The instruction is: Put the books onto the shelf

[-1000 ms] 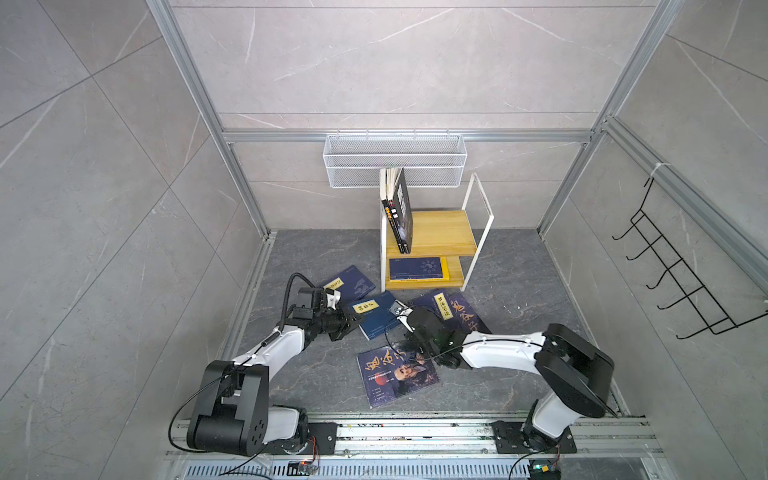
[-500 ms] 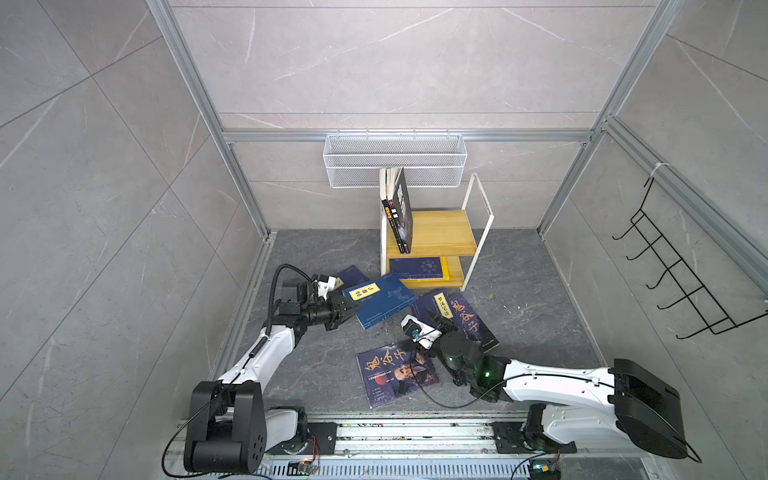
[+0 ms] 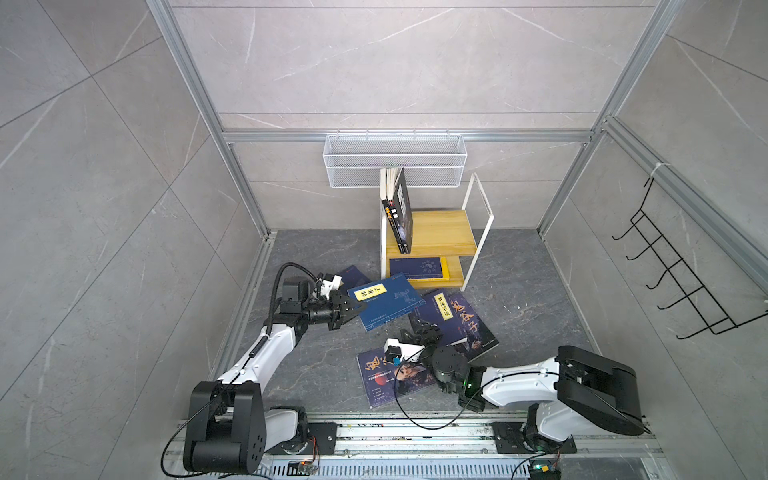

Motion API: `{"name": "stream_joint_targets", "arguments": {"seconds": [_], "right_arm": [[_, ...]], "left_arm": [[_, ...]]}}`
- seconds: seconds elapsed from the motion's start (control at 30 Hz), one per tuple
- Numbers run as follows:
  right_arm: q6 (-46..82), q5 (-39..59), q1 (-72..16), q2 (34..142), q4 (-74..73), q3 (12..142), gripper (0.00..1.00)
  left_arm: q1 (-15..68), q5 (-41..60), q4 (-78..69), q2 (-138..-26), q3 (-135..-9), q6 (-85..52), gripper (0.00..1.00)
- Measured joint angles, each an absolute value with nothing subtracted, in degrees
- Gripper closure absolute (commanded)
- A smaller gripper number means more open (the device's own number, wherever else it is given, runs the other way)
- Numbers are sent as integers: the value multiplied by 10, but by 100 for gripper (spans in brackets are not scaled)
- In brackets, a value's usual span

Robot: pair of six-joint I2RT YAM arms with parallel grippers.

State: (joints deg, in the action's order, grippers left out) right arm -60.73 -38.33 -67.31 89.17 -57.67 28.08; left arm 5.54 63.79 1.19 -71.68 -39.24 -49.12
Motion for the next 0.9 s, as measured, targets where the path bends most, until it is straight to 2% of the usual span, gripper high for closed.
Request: {"name": "stream_joint_targets", "arguments": {"seconds": [0.37,0.5,0.67,0.7,0.8,0.83,0.9], "right_arm": [[-677,-410,-689,955,-678,308,49],[-695,-417,-691,975,-698,320,66],[-720,-421,-693,995,-712,322,100],[-726,-422,-694,1005,-718,322,100],[-733,-425,-695,1016,-736,321,100],[-733,-427,-695,1016,-742,320,100],[-733,-434,-694,1016,-750,316,100]], "left_arm": [[82,645,23,-729,-393,-467,100],[88,645,29,-731,-393,-459,100],[89,646,32,-732,-394,-449,99],[90,644,34,-732,-395,-447,91],[90,642,38,-732,-395,-439,59],[89,642,40,-732,-396,-435,51],[84,642,42,-732,-397,-429,43]]}}
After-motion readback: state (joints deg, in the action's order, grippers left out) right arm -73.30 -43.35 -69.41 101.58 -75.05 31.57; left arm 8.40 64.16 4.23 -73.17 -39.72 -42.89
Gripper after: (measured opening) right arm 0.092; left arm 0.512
